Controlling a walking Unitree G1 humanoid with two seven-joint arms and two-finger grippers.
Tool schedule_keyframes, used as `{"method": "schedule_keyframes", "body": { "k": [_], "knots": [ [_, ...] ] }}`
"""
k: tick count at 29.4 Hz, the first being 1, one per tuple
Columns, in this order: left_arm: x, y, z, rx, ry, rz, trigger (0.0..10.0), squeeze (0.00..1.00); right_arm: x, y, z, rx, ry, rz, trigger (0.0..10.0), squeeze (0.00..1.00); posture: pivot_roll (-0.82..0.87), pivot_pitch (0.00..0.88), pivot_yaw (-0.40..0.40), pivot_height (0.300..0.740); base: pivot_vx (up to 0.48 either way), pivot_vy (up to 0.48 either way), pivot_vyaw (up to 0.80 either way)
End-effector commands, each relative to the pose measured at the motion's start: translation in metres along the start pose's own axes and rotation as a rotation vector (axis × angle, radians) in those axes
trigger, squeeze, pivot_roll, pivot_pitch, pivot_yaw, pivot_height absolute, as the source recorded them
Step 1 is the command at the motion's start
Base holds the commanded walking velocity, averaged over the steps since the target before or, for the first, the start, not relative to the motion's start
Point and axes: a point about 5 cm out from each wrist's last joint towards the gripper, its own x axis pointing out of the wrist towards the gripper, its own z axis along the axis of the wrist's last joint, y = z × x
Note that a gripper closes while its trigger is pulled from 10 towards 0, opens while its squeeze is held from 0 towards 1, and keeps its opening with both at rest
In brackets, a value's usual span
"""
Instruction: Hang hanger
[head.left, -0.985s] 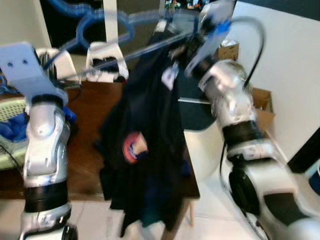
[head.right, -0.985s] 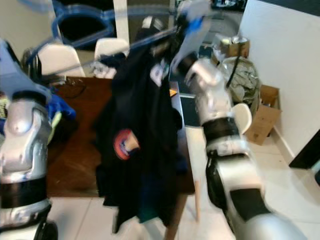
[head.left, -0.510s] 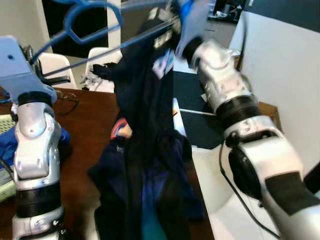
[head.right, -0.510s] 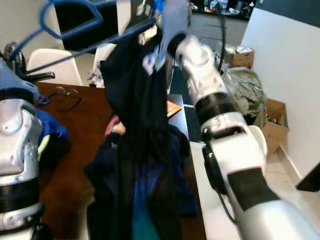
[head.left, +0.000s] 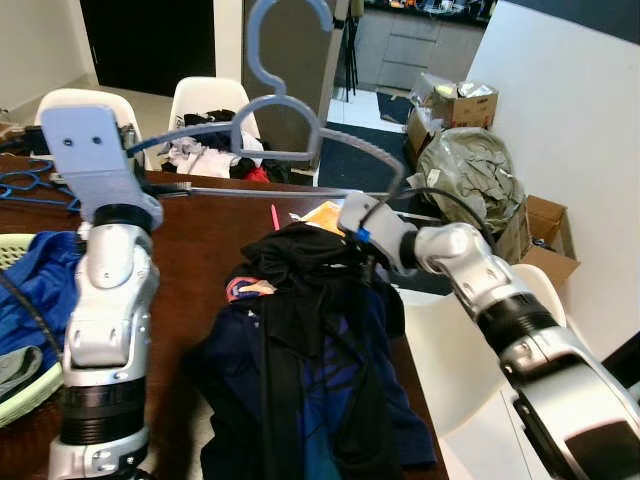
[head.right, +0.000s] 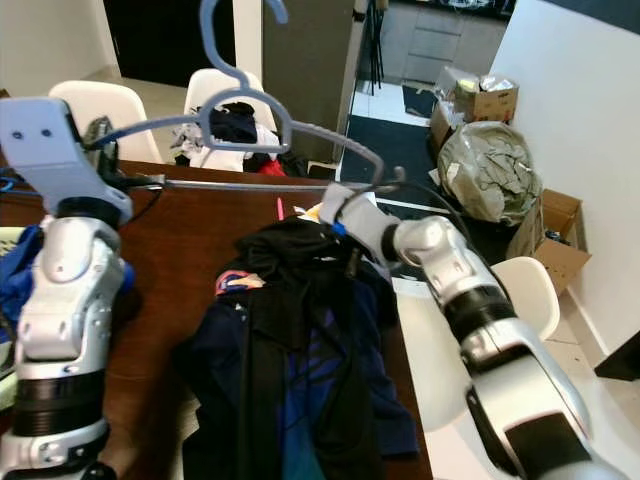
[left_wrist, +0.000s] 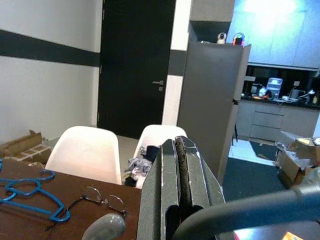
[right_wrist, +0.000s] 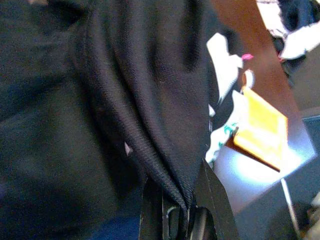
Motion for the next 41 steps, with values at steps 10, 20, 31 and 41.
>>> {"method": "schedule_keyframes", "body": {
  "k": [10,20,31,41],
  "knots": [
    [-0.015,-0.004,-0.027,0.007,0.119,0.011,10.0,0.0,-0.014,0.043,0.021,0.1,-0.272,0.285,10.0,1.0,0.1,0.0,-0.093,0.74,0.0,0.0,0.0],
    [-0.015,0.022,-0.038,-0.001,0.179,0.132,10.0,0.0,-0.011,0.088,0.011,0.242,-0.333,0.416,10.0,1.0,0.11,0.0,-0.087,0.74,0.0,0.0,0.0],
    [-0.002,0.036,-0.02,0.004,0.094,0.1,10.0,0.0,-0.107,0.051,-0.023,0.341,-0.387,0.321,10.0,1.0,0.1,0.0,-0.086,0.74,0.0,0.0,0.0],
    [0.0,0.031,-0.018,-0.003,0.089,0.058,10.0,0.0,-0.173,0.008,-0.012,0.363,-0.595,0.098,10.0,0.0,0.1,0.0,-0.075,0.74,0.0,0.0,0.0]
  ]
}}
